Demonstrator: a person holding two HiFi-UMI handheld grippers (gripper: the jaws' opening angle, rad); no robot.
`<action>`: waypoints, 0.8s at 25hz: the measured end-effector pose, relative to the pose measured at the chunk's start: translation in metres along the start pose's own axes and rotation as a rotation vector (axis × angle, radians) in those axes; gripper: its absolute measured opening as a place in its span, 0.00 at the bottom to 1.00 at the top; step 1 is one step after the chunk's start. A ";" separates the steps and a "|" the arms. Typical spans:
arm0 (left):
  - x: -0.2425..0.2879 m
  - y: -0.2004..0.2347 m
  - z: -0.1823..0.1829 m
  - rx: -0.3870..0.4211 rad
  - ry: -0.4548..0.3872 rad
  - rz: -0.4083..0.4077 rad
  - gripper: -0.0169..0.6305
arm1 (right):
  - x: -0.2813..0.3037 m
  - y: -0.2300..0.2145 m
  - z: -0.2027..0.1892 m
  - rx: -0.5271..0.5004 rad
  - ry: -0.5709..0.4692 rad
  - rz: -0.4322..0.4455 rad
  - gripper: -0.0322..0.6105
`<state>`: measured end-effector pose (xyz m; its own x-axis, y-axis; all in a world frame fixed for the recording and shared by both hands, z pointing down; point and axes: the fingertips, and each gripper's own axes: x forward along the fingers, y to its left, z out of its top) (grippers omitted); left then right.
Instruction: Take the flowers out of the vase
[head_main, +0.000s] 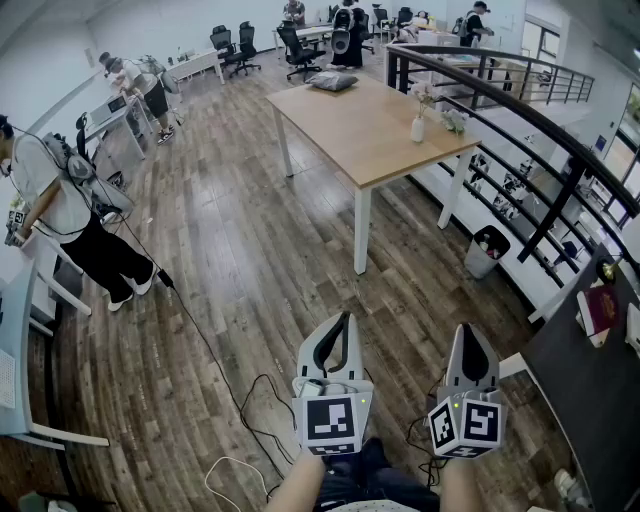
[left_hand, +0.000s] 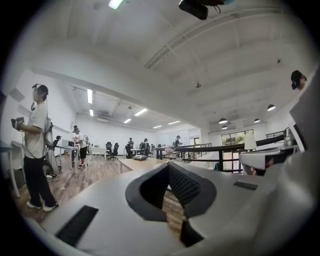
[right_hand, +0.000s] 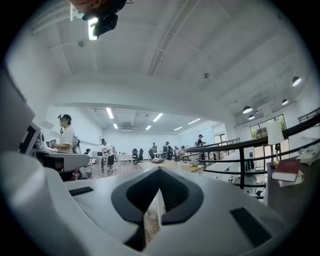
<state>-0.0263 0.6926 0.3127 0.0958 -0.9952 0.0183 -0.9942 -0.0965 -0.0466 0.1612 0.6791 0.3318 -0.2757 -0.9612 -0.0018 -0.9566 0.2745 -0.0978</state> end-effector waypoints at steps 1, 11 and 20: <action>-0.002 0.000 -0.002 -0.006 0.016 -0.001 0.09 | 0.000 0.001 0.001 0.000 0.000 0.000 0.04; 0.008 -0.004 -0.003 0.005 0.006 0.003 0.09 | 0.009 -0.006 0.001 0.003 -0.005 0.005 0.04; 0.027 -0.019 -0.002 0.017 -0.009 0.028 0.09 | 0.024 -0.030 -0.003 -0.001 0.005 0.023 0.04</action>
<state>-0.0045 0.6676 0.3158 0.0688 -0.9976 0.0078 -0.9956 -0.0691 -0.0640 0.1831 0.6474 0.3372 -0.2985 -0.9544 0.0009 -0.9500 0.2970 -0.0967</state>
